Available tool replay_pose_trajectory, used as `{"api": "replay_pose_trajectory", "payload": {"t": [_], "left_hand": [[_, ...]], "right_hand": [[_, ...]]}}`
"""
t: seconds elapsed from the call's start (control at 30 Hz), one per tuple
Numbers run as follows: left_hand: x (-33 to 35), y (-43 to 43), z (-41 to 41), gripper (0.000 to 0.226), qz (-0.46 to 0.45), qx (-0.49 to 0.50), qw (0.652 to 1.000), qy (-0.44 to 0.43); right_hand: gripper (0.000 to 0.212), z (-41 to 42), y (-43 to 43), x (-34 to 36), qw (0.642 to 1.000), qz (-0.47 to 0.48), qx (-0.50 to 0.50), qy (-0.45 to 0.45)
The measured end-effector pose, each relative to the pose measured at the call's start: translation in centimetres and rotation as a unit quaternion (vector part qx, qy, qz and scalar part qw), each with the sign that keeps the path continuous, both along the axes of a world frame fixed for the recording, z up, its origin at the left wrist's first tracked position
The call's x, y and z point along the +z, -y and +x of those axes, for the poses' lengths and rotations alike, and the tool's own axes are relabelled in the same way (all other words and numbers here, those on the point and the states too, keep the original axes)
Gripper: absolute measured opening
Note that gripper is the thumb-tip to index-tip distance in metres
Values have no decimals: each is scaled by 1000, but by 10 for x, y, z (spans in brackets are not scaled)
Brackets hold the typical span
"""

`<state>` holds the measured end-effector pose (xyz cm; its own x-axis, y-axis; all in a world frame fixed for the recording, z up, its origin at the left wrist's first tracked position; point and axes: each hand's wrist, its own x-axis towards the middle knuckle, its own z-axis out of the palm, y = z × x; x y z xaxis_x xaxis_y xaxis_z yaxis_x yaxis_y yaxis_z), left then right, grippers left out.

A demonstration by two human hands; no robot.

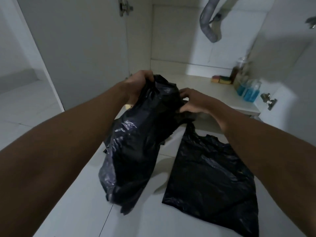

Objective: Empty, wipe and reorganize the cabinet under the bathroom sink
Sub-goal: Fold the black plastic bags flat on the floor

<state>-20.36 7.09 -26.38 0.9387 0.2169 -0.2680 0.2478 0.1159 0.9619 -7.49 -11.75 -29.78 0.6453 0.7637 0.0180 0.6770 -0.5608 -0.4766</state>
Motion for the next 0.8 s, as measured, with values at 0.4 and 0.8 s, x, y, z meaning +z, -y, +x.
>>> {"api": "replay_pose_trajectory", "payload": {"t": [0.4,0.8], "left_hand": [[-20,61,55,25,273,74,959,23],[12,141,105,29,180,25,983,17]], "right_hand": [[43,10,183,32,947,-241,-193,-94],[34,16,224,82,912,-95,-395,-60]]}}
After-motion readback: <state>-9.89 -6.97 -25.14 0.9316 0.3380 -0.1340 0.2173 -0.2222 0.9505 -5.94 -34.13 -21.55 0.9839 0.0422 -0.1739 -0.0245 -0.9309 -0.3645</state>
